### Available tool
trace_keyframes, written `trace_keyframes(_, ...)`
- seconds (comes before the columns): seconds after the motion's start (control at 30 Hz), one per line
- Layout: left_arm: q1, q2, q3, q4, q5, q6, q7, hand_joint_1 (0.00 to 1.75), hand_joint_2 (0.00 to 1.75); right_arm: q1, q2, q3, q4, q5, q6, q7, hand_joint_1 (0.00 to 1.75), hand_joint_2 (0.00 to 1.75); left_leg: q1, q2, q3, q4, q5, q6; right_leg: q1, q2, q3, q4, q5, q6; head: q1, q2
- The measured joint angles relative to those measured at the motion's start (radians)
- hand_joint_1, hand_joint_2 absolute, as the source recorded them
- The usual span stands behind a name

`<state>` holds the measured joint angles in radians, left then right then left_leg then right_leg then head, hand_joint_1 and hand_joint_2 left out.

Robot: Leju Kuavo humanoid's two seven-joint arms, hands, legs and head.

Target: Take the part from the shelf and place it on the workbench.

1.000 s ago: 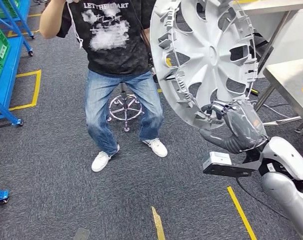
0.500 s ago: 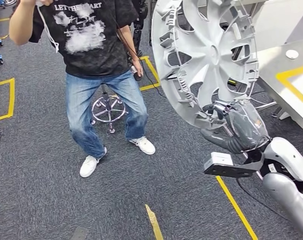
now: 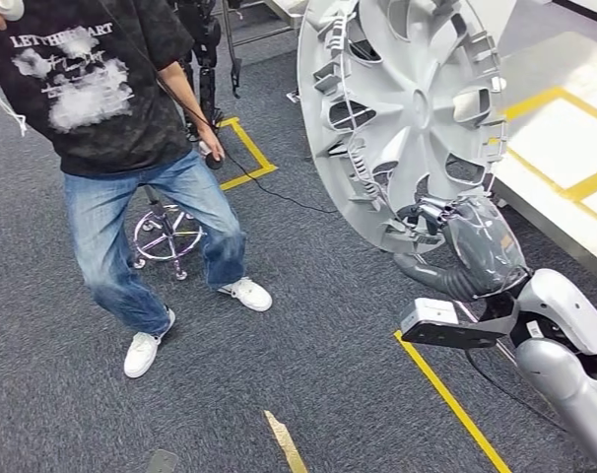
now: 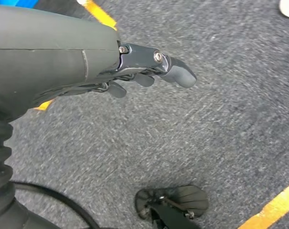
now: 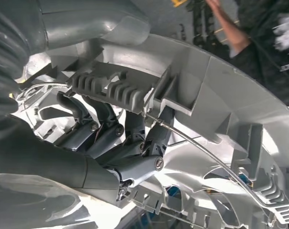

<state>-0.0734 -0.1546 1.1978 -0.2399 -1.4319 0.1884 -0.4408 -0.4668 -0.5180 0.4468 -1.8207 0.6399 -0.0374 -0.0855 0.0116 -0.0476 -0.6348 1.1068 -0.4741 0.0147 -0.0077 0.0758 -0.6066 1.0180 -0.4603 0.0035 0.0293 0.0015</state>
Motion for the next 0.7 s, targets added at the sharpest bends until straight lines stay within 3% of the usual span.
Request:
trace_keyframes(0.07, 0.002, 0.001, 0.000, 0.000, 0.001, 0.000, 0.001, 0.00, 1.75, 0.002, 0.000, 0.000, 0.000, 0.000, 0.000, 0.000, 1.75, 1.75, 0.001, -0.034, 0.022, -0.061, 0.014, 0.002, -0.005, 0.020, -0.010, 0.002, 0.003, 0.009, 0.000, 0.000)
trace_keyframes(0.13, 0.003, 0.001, 0.000, 0.000, 0.001, 0.000, 0.002, 0.00, 1.75, 0.006, 0.000, 0.000, 0.000, 0.000, -0.001, 0.000, 1.75, 1.75, 0.000, -0.021, 0.026, -0.074, 0.013, 0.004, -0.011, 0.038, -0.018, 0.000, 0.007, 0.023, 0.000, 0.000)
trace_keyframes(0.17, 0.002, 0.001, 0.000, 0.000, 0.001, 0.000, 0.002, 0.00, 1.75, 0.008, -0.001, -0.001, 0.000, 0.000, -0.001, 0.000, 1.75, 1.75, 0.000, -0.010, 0.029, -0.080, 0.016, 0.009, -0.011, 0.031, -0.024, 0.004, 0.003, 0.029, 0.001, 0.000)
trace_keyframes(0.23, -0.001, 0.000, 0.000, 0.000, 0.001, 0.000, 0.002, 0.00, 1.75, 0.010, -0.004, -0.003, 0.000, 0.000, -0.001, 0.000, 1.75, 1.75, 0.002, 0.010, 0.035, -0.091, 0.020, 0.018, -0.008, -0.011, -0.053, 0.057, -0.032, 0.035, 0.004, 0.000)
trace_keyframes(0.27, -0.001, -0.001, 0.000, 0.000, 0.001, -0.001, 0.002, 0.00, 1.75, 0.011, -0.004, -0.003, 0.000, -0.001, -0.001, 0.000, 1.75, 1.75, 0.000, 0.020, 0.037, -0.092, 0.020, 0.021, -0.007, -0.038, -0.081, 0.115, -0.061, 0.038, 0.005, 0.000)
trace_keyframes(0.33, 0.001, -0.001, 0.000, 0.000, 0.001, -0.002, 0.002, 0.00, 1.75, 0.014, -0.005, -0.004, 0.000, -0.001, -0.001, -0.001, 1.75, 1.75, 0.000, 0.043, 0.038, -0.092, 0.018, 0.023, -0.007, -0.061, -0.147, 0.249, -0.116, 0.045, 0.006, 0.000)
trace_keyframes(0.37, 0.003, -0.002, 0.000, 0.000, 0.000, -0.003, 0.002, 0.00, 1.75, 0.015, -0.005, -0.004, 0.000, -0.001, -0.001, -0.001, 1.75, 1.75, 0.000, 0.055, 0.038, -0.092, 0.017, 0.023, -0.009, -0.065, -0.170, 0.293, -0.126, 0.049, 0.006, 0.000)
trace_keyframes(0.4, 0.003, -0.002, 0.000, 0.000, 0.000, -0.003, 0.002, 0.00, 1.75, 0.016, -0.005, -0.004, 0.000, -0.001, -0.001, -0.001, 1.75, 1.75, 0.000, 0.067, 0.039, -0.092, 0.016, 0.023, -0.011, -0.068, -0.172, 0.296, -0.114, 0.053, 0.006, 0.000)
trace_keyframes(0.43, 0.003, -0.002, -0.001, 0.000, -0.001, -0.003, 0.002, 0.00, 1.75, 0.017, -0.005, -0.004, -0.001, -0.001, -0.001, 0.000, 1.75, 1.75, 0.001, 0.077, 0.041, -0.092, 0.014, 0.021, -0.014, -0.074, -0.152, 0.257, -0.086, 0.056, 0.006, 0.000)
trace_keyframes(0.5, 0.002, -0.003, -0.002, 0.000, -0.003, -0.003, 0.002, 0.00, 1.75, 0.018, -0.007, -0.007, -0.002, -0.002, -0.002, 0.000, 1.75, 1.75, 0.001, 0.095, 0.046, -0.089, 0.007, 0.012, -0.016, -0.106, -0.070, 0.108, -0.022, 0.063, 0.007, 0.000)
trace_keyframes(0.57, 0.002, -0.003, -0.003, -0.001, -0.004, -0.003, 0.002, 0.00, 1.75, 0.021, -0.008, -0.013, -0.007, -0.003, -0.003, 0.000, 1.75, 1.75, -0.003, 0.107, 0.049, -0.084, 0.001, 0.000, -0.012, -0.131, -0.013, 0.012, 0.000, 0.056, 0.007, 0.000)
trace_keyframes(0.63, 0.002, -0.004, -0.003, -0.001, -0.004, -0.003, 0.002, 0.00, 1.75, 0.026, -0.009, -0.018, -0.010, -0.003, -0.004, 0.000, 1.75, 1.75, -0.005, 0.123, 0.052, -0.082, -0.003, -0.010, -0.008, -0.120, -0.004, 0.000, -0.003, 0.038, 0.005, 0.000)
trace_keyframes(0.7, 0.000, -0.004, -0.004, -0.001, -0.004, -0.003, 0.002, 0.00, 1.75, 0.030, -0.012, -0.022, -0.014, -0.003, -0.005, 0.001, 1.75, 1.75, -0.001, 0.120, 0.054, -0.069, -0.018, -0.020, -0.008, -0.102, -0.004, 0.000, -0.001, 0.024, 0.003, 0.000)
